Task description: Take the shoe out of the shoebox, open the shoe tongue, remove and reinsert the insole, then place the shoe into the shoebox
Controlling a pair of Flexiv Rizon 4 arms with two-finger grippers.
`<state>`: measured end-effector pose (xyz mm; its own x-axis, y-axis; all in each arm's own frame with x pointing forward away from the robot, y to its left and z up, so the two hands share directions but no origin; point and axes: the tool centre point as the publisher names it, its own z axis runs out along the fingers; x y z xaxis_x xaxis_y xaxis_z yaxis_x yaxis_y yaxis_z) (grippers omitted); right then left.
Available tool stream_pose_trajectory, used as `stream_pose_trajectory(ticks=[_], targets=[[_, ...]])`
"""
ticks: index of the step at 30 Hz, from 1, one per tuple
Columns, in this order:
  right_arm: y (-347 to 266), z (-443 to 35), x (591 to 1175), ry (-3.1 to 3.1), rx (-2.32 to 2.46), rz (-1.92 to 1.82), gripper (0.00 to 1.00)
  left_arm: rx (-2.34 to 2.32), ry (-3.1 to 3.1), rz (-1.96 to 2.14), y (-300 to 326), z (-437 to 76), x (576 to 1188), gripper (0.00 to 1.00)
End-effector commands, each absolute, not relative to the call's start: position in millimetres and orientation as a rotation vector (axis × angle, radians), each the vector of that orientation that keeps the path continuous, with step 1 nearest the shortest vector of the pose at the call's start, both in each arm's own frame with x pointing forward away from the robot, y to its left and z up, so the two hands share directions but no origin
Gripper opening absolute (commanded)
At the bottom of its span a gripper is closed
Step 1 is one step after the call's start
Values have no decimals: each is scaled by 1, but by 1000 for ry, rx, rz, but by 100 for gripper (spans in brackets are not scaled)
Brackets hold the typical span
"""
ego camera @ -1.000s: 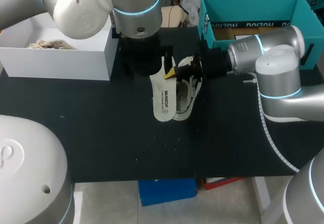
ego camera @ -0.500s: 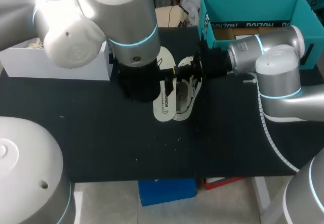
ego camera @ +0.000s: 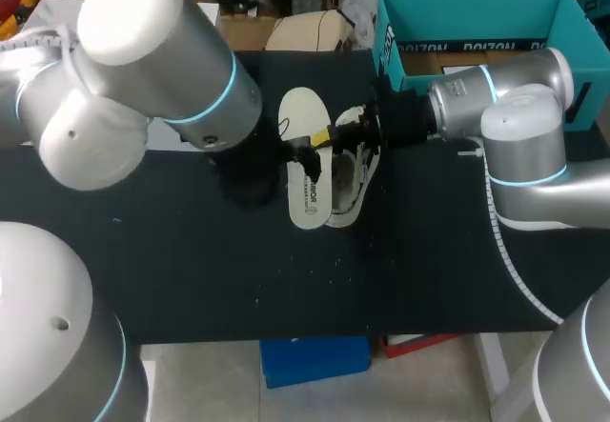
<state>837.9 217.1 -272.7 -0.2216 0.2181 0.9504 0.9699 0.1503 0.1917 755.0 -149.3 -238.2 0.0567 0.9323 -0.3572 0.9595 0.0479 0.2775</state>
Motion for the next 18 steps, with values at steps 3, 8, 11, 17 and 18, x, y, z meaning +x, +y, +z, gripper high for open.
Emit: stream_pose_trajectory(ticks=[3,8,11,17,18], targets=[[218,-273,838,-1599,-1176,-1143,0,1530,1477,-561,-117,-257,753,100],[218,-273,838,-1599,-1176,-1143,0,1530,1477,-561,-117,-257,753,100],[218,-273,838,-1599,-1176,-1143,0,1530,1477,-561,-117,-257,753,100],[218,-273,838,-1599,-1176,-1143,0,1530,1477,-561,-117,-257,753,100],[218,-273,838,-1599,-1176,-1143,0,1530,1477,-561,-117,-257,753,100]])
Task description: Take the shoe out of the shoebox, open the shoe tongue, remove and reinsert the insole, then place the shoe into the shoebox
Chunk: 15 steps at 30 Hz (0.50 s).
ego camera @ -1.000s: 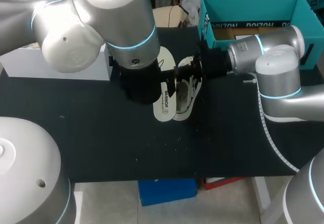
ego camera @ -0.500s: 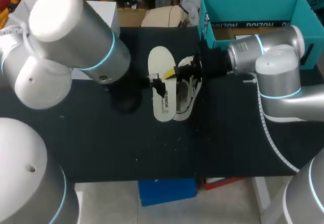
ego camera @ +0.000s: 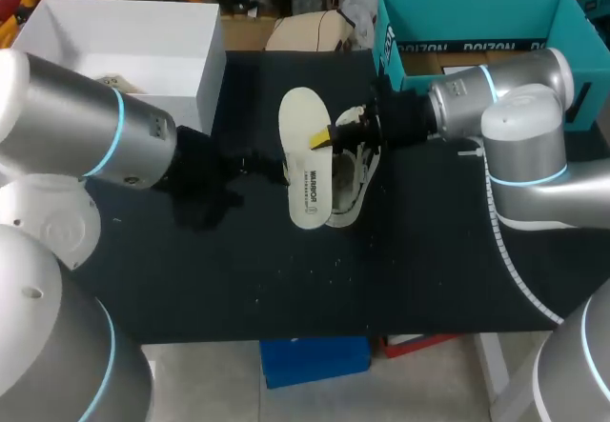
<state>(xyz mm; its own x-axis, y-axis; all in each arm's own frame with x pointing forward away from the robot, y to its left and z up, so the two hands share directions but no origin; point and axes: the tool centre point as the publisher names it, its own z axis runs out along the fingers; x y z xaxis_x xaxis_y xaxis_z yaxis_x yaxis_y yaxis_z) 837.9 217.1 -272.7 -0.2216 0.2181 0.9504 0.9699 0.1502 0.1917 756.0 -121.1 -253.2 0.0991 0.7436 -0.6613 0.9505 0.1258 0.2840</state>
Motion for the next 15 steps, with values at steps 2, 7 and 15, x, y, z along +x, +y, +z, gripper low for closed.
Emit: stream_pose_trajectory(ticks=[2,7,15], targets=[[218,-273,838,-1599,-1176,-1143,0,1530,1477,-561,-117,-257,753,100],[218,-273,838,-1599,-1176,-1143,0,1495,1477,-590,-115,-259,753,100],[218,-273,838,-1599,-1176,-1143,0,1281,1441,-763,-103,-261,758,100]])
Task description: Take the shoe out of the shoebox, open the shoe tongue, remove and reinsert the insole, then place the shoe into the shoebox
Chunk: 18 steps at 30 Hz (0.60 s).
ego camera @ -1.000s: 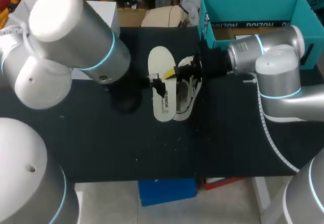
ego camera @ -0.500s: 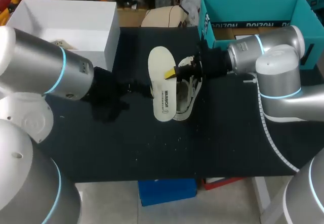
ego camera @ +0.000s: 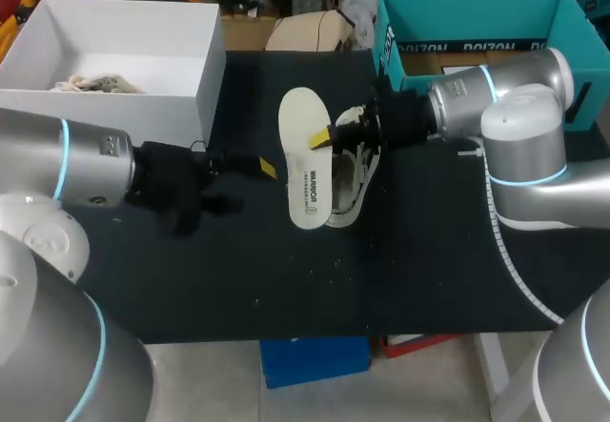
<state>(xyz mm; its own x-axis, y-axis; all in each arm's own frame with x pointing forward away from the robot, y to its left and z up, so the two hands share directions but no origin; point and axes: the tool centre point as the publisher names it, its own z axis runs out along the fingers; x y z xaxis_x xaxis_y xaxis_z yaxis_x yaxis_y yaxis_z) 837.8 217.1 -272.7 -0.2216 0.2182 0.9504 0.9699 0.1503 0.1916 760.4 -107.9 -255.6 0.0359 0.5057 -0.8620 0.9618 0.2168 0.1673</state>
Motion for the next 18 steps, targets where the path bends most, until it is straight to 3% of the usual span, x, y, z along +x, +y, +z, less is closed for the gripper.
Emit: stream_pose_trajectory(ticks=[1,18], targets=[[218,-273,838,-1599,-1176,-1143,0,1263,1431,-777,-103,-262,759,100],[218,-273,838,-1599,-1176,-1143,0,1133,1147,-944,-109,-265,782,100]])
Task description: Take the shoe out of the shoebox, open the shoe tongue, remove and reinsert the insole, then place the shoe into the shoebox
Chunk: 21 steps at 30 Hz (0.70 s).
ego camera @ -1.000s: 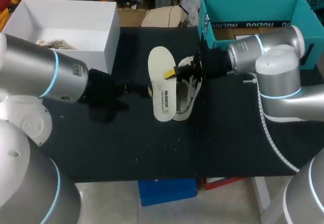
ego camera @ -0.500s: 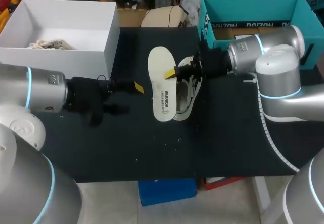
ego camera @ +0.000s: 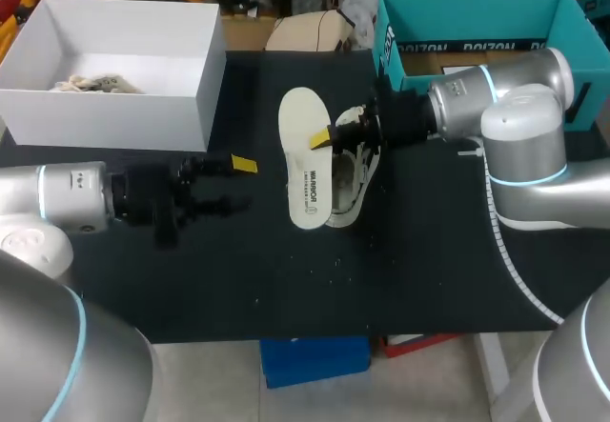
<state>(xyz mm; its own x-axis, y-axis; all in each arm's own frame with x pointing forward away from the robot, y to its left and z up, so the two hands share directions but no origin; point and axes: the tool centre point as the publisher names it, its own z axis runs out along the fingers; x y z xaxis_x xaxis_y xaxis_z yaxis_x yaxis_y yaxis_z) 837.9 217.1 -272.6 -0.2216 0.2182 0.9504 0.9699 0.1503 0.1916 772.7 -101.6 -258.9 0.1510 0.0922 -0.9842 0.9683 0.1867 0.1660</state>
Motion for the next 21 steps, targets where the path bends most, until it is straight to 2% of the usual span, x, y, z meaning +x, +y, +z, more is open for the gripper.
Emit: stream_pose_trajectory(ticks=[1,17,20,21], targets=[[218,-273,838,-1599,-1176,-1143,0,1134,1147,-943,-110,-265,784,100],[218,-273,838,-1599,-1176,-1143,0,1142,1136,-907,-145,-267,812,100],[218,-273,838,-1599,-1176,-1143,0,1131,1129,-922,-151,-272,817,91],[218,-273,838,-1599,-1176,-1143,0,1129,1125,-931,-154,-274,818,83]])
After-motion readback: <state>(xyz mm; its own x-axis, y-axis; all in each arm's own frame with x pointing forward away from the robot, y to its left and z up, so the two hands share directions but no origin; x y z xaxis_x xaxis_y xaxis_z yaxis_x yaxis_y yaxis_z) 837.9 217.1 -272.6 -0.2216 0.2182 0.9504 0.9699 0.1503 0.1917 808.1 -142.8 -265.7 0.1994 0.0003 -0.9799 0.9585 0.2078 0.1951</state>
